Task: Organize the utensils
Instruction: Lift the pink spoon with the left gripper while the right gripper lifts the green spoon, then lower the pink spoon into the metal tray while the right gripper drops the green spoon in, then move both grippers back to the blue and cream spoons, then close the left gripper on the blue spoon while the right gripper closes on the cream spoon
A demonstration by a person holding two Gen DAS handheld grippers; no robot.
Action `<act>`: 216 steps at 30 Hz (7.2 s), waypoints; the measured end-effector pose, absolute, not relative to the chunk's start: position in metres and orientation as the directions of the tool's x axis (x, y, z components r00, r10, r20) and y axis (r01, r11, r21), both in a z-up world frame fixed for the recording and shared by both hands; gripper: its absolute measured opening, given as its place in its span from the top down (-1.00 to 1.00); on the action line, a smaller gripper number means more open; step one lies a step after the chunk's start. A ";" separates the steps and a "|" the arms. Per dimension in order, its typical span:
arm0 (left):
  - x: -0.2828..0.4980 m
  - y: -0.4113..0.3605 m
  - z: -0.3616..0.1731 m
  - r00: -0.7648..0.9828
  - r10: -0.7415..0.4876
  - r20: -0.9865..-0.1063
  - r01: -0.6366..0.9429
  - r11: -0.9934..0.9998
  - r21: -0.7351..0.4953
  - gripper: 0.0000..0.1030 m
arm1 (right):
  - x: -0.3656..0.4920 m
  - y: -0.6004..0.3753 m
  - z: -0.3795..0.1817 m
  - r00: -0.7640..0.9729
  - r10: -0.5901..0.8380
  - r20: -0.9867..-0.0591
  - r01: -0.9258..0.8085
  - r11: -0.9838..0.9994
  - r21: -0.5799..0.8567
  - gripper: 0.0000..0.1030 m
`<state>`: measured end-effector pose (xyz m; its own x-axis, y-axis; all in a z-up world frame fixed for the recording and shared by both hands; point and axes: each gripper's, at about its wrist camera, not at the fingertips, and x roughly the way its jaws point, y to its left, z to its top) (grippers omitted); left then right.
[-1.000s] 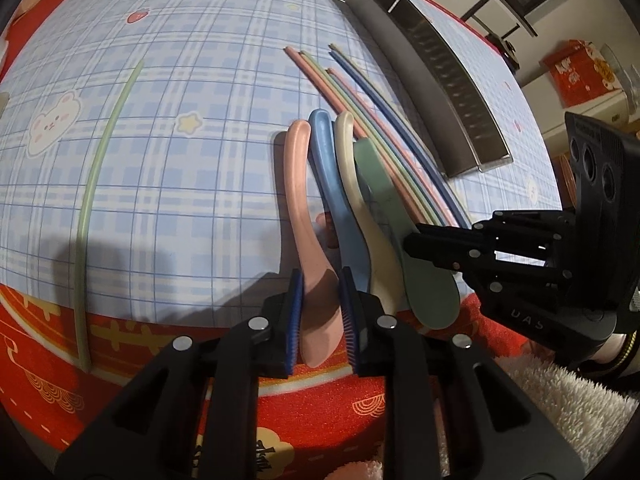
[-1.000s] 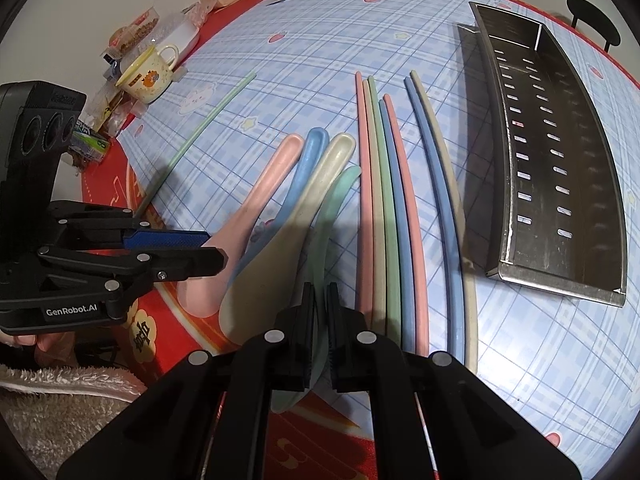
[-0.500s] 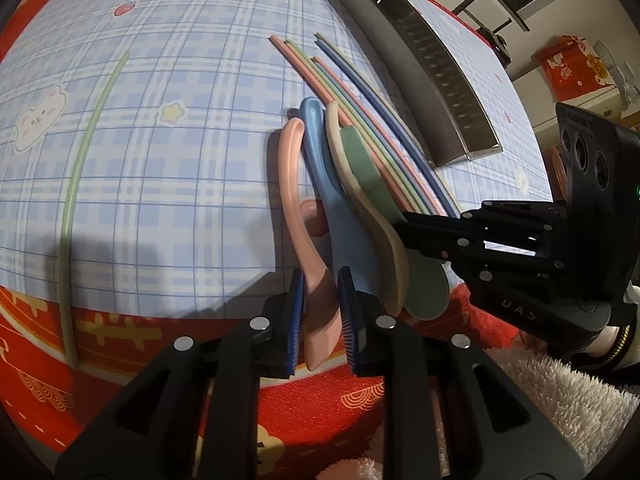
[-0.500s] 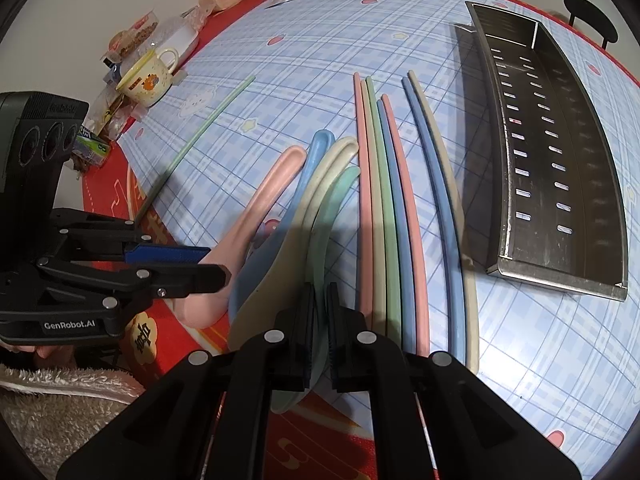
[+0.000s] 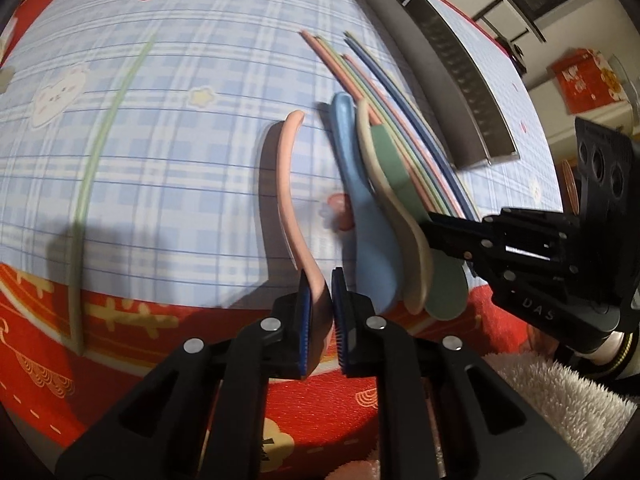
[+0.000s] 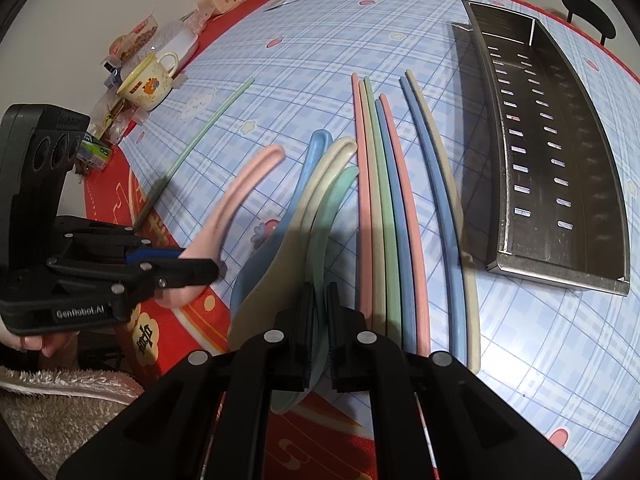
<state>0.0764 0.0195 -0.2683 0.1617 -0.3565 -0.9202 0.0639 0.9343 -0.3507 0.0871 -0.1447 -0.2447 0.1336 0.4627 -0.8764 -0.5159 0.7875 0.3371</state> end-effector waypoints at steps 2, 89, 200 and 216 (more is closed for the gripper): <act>0.077 0.022 -0.265 0.173 -0.353 -0.920 0.058 0.936 -0.348 0.73 | 0.088 -0.145 -0.245 0.133 0.467 -0.874 -0.514 0.787 0.342 0.87; 0.217 -0.163 -0.228 0.218 -0.239 -0.946 0.100 0.970 -0.221 0.74 | 0.170 -0.345 -0.181 0.534 0.399 -0.745 -0.197 0.916 0.350 -0.06; 0.120 -0.010 -0.273 0.121 -0.430 -0.895 0.287 0.878 -0.383 0.24 | 0.086 -0.152 -0.255 0.159 0.407 -0.900 -0.306 0.887 0.347 0.76; 0.115 -0.039 -0.277 0.074 -0.432 -0.899 0.317 0.865 -0.390 0.29 | 0.083 -0.160 -0.258 0.153 0.440 -0.885 -0.310 0.872 0.380 0.77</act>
